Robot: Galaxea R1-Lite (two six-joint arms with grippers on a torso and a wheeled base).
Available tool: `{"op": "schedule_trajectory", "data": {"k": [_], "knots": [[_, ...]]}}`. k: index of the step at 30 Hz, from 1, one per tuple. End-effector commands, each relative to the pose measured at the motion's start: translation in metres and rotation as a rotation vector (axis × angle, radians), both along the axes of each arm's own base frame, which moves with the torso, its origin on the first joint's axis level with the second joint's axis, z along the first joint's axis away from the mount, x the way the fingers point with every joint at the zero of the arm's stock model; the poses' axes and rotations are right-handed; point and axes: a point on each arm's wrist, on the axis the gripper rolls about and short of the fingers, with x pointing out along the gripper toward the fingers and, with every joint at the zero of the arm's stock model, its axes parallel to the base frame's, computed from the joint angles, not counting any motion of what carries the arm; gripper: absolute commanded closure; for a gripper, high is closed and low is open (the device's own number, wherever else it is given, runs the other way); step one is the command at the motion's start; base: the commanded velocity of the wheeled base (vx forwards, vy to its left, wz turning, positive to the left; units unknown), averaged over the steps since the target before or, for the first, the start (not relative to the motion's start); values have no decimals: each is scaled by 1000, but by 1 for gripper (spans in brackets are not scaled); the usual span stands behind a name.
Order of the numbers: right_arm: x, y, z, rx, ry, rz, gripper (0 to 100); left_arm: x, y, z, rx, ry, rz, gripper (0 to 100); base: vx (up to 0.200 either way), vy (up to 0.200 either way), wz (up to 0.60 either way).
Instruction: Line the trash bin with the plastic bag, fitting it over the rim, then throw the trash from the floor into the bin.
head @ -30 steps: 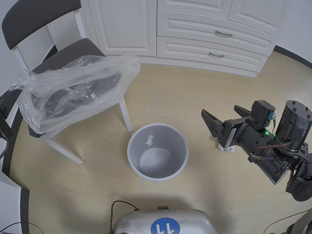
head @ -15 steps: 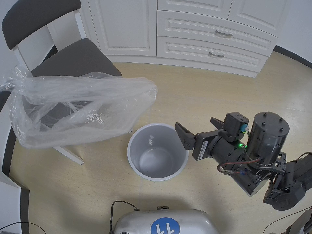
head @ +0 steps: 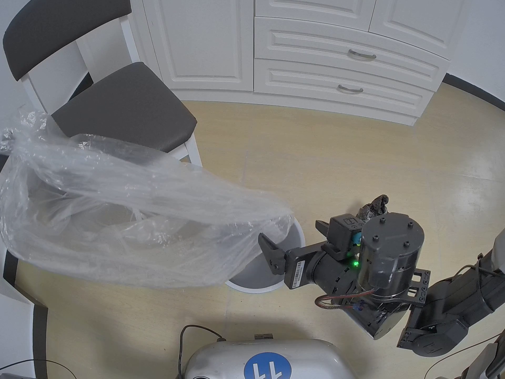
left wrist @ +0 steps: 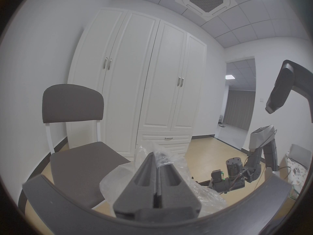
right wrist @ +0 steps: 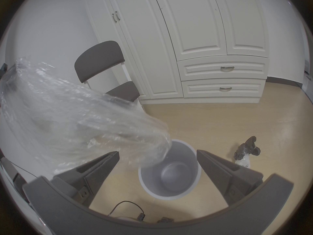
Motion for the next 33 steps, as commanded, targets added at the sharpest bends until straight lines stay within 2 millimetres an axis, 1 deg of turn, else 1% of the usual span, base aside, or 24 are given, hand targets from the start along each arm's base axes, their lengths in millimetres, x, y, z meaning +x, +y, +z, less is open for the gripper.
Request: {"op": "schedule_trajectory", "data": {"k": [1, 8, 22, 26, 27, 29, 32, 33], "knots": [[1, 3, -7, -13, 14, 3, 0, -4, 0, -2, 8, -11, -37, 100, 0, 0, 0], [3, 5, -18, -42, 36, 4, 0, -5, -1, -2, 8, -16, -55, 100, 0, 0, 0], [2, 5, -27, -76, 55, 8, 0, -6, -1, 1, 1, -28, -55, 100, 0, 0, 0], [7, 10, -33, -75, 65, 5, 0, -6, -1, 1, 1, -28, -55, 100, 0, 0, 0], [12, 16, -35, -34, 55, -2, 0, -6, 0, 1, -1, -30, -55, 100, 0, 0, 0], [17, 23, -37, 23, 35, -7, 0, -6, 0, 1, -3, -33, -55, 100, 0, 0, 0], [19, 28, -42, 48, 16, -7, 0, -6, 0, 1, -3, -33, -55, 100, 0, 0, 0], [20, 31, -47, 59, 5, -3, 0, -7, 0, 2, -4, -34, -55, 100, 0, 0, 0]]}}
